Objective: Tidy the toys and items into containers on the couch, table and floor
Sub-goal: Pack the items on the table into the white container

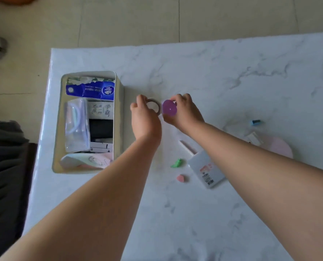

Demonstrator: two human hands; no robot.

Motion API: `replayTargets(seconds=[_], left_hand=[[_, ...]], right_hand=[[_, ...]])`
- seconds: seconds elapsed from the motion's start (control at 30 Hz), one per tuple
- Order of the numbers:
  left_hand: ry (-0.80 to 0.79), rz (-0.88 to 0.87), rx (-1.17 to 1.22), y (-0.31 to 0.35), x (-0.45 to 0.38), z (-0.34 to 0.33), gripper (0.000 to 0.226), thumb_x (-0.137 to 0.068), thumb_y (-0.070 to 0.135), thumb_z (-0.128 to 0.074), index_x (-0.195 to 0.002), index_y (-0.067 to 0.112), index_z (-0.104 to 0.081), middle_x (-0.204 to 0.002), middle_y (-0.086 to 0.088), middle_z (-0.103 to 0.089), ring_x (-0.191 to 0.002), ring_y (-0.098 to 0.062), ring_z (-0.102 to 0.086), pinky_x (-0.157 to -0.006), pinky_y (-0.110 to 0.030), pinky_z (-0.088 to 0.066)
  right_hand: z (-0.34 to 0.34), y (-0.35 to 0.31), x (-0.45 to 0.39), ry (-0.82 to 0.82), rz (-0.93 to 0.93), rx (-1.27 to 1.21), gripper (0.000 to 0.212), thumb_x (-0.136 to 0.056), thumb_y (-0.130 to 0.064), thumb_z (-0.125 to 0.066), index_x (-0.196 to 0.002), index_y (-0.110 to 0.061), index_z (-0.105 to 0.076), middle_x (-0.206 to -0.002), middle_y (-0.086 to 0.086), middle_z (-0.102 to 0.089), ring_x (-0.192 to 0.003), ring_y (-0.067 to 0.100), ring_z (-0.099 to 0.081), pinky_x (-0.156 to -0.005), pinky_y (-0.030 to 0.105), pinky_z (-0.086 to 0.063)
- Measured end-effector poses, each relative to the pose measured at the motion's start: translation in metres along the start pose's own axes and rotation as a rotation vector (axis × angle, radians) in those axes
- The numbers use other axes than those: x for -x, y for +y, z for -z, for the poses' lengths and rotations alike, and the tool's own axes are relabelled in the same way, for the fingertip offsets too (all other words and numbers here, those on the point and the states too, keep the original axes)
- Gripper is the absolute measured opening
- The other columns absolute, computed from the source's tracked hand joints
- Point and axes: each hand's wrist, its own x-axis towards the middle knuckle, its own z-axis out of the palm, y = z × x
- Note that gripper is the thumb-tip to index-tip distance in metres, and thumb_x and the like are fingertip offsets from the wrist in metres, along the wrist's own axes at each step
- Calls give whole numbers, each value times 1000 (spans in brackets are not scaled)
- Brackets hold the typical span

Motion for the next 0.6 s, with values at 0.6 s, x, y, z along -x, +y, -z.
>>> replayTargets(seconds=[0.6], left_hand=[[-81,-128,-333,-119,-55,90,32,-100,26,-36,-127,16,-50,-122,-10,-54,-98,-33,-58,-68,-34,-38]], right_hand=[[-83,-123,-8,51,128,139,49,-88,-14,-59,-134,-18,-45,-130,11,-43,-117,29,-51,-95,37,-46]])
